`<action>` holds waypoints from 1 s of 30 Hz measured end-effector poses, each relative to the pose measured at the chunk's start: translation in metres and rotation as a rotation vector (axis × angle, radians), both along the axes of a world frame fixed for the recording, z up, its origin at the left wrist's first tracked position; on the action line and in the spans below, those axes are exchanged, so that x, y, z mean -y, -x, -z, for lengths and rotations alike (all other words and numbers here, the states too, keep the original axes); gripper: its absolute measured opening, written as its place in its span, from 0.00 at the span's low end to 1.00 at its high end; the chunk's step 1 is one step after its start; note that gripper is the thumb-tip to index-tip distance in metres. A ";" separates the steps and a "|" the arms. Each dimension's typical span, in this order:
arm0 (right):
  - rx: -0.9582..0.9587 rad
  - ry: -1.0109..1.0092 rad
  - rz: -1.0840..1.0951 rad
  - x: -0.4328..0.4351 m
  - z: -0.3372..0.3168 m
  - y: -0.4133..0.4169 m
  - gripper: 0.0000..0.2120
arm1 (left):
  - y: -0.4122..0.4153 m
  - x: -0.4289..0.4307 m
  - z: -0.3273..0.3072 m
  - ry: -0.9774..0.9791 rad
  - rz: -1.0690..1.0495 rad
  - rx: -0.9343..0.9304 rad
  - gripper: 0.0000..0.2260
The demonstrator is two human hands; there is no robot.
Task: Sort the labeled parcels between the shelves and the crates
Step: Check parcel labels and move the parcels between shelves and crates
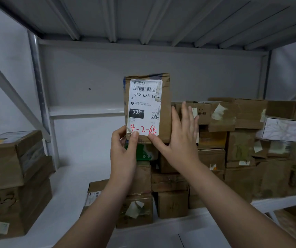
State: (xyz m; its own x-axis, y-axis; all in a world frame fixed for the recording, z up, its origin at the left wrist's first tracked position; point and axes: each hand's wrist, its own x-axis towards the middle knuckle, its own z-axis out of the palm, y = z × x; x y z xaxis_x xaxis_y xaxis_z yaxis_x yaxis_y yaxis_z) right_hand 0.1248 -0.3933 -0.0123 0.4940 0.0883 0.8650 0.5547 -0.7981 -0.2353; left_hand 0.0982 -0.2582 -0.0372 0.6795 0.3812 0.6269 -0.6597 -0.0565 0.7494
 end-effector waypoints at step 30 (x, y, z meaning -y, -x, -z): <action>-0.383 -0.311 -0.586 -0.178 0.119 0.088 0.41 | 0.125 -0.176 0.108 -0.260 -0.439 -0.215 0.13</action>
State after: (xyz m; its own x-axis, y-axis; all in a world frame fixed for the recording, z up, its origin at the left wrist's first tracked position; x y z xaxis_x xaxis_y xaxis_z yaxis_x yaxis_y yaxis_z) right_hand 0.0366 -0.2157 -0.1316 0.7115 0.2086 0.6710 0.7015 -0.2642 -0.6618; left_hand -0.0265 -0.0827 -0.1450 0.6146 0.5092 0.6025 -0.3657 -0.4928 0.7896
